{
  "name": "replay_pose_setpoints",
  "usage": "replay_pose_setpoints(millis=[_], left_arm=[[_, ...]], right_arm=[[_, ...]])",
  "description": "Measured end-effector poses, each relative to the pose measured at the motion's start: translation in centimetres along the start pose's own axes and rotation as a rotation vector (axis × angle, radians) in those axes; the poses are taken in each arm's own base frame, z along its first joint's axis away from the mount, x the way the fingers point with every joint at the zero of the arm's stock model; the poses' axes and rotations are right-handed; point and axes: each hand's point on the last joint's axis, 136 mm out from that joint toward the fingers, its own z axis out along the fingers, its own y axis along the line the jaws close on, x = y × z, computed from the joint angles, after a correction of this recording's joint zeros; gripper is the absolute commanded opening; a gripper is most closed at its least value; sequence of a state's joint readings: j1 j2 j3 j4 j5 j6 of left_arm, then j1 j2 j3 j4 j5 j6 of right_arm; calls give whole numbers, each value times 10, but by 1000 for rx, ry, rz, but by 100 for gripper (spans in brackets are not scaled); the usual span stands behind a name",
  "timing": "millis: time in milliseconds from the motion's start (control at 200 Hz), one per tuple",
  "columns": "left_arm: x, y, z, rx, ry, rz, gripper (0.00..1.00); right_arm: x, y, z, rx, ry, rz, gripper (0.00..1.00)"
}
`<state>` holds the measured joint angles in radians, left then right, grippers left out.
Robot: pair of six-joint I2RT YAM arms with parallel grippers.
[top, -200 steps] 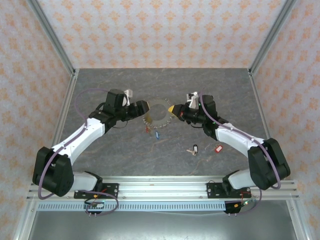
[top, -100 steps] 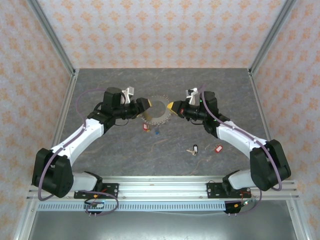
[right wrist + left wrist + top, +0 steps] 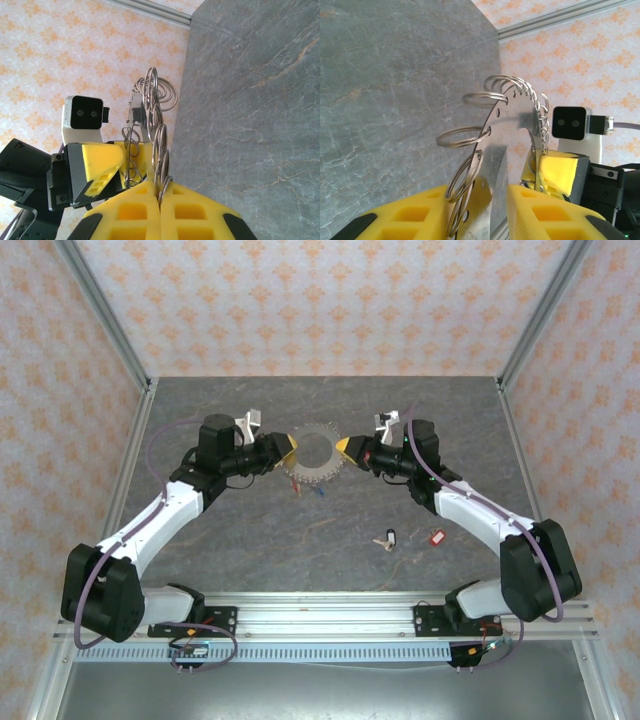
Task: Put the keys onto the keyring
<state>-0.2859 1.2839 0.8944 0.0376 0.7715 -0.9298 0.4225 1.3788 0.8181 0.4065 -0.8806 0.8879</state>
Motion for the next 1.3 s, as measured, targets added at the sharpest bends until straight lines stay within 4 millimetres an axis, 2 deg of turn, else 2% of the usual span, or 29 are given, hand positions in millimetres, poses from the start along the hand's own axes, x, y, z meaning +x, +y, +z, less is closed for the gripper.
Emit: replay_pose_setpoints(millis=[55,125,190,270,325,460,515,631,716,786,886,936,1031,1136,1216,1301], left_arm=[[0,-2,0,8,-1,-8,25],[-1,-4,0,18,0,-9,22],[-1,-7,-1,26,-3,-9,15],[-2,-13,-4,43,-10,2,13],[-2,-17,-7,52,-16,9,9],[-3,-23,-11,64,-26,20,0],[-4,-24,-12,65,-31,23,0],[-6,-28,-16,72,-50,38,0],[-10,-36,-20,91,-78,56,0],[-14,-42,-22,114,-99,73,0],[-17,-48,-25,142,-124,85,0],[-18,-50,-27,151,-137,92,0],[-20,-55,-32,167,-161,108,0],[-22,-68,-42,204,-194,138,0],[-25,-80,-50,237,-225,164,0],[-27,-90,-56,270,-248,189,0]], right_arm=[[-1,1,0,-4,-3,0,0],[-2,2,0,-8,-4,1,2],[-3,3,-1,-10,-8,0,5],[-5,3,-2,-10,-11,1,5],[-6,5,-1,-13,-11,-1,12],[-6,8,-2,-15,-13,-11,18],[-7,9,-3,-8,-21,-19,21],[-10,12,-11,19,-58,-47,43],[-13,18,-19,34,-97,-83,44],[-17,22,-26,48,-133,-109,50],[-23,27,-41,86,-202,-160,51],[-25,31,-51,103,-246,-193,57],[-27,42,-72,113,-323,-293,55],[-18,52,-92,95,-374,-452,45],[-11,55,-99,101,-385,-549,39],[0,60,-95,101,-366,-677,34]])
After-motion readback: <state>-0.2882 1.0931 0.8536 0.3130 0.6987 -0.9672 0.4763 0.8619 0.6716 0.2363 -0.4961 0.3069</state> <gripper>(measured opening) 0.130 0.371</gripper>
